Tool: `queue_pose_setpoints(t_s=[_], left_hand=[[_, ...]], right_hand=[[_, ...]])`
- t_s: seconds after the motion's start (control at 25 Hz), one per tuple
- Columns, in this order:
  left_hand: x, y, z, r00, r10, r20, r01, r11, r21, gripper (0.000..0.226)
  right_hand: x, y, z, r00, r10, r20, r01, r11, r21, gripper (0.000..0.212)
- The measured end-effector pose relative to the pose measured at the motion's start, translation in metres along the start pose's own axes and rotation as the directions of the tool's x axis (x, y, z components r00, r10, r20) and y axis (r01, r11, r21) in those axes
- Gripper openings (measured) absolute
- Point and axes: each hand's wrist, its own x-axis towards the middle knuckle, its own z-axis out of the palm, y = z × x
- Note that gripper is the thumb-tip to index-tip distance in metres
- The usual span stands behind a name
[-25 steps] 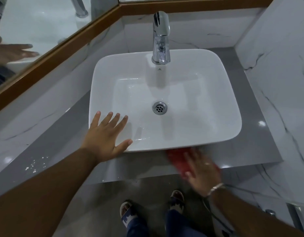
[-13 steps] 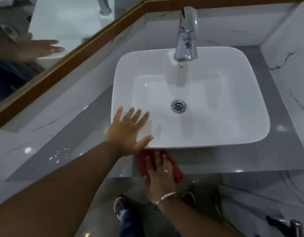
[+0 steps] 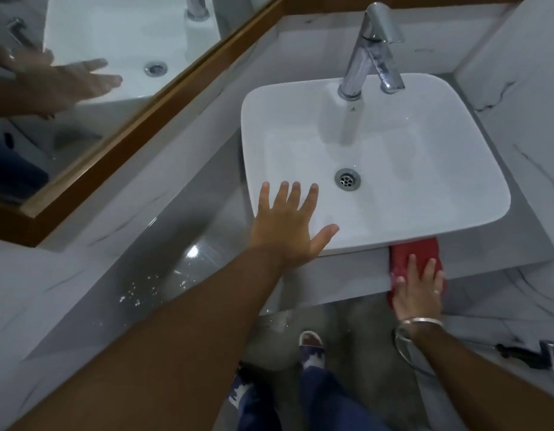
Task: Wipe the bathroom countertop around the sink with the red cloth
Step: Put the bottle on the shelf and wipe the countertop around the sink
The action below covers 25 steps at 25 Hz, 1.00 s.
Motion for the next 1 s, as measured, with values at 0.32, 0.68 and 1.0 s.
queue_pose_setpoints(t_s=[0.32,0.68,1.0], left_hand=[[-0.115,-0.119,0.012,0.976,-0.202,-0.079,0.187,0.968,-0.165,0.076],[-0.073,-0.252,0.040,0.976,0.160,0.145,-0.163,0.987,0.010,0.061],[-0.057,-0.274,0.092,0.956,0.295,0.001,-0.295,0.955,-0.016,0.056]], right_hand=[[-0.129,-0.192,0.064,0.676,-0.708,0.204,0.721,0.692,0.015,0.073],[-0.073,-0.170,0.036,0.789,-0.568,0.236,0.604,0.786,-0.128,0.069],[-0.125,-0.276,0.087,0.537,-0.811,0.231,0.841,0.537,-0.066,0.073]])
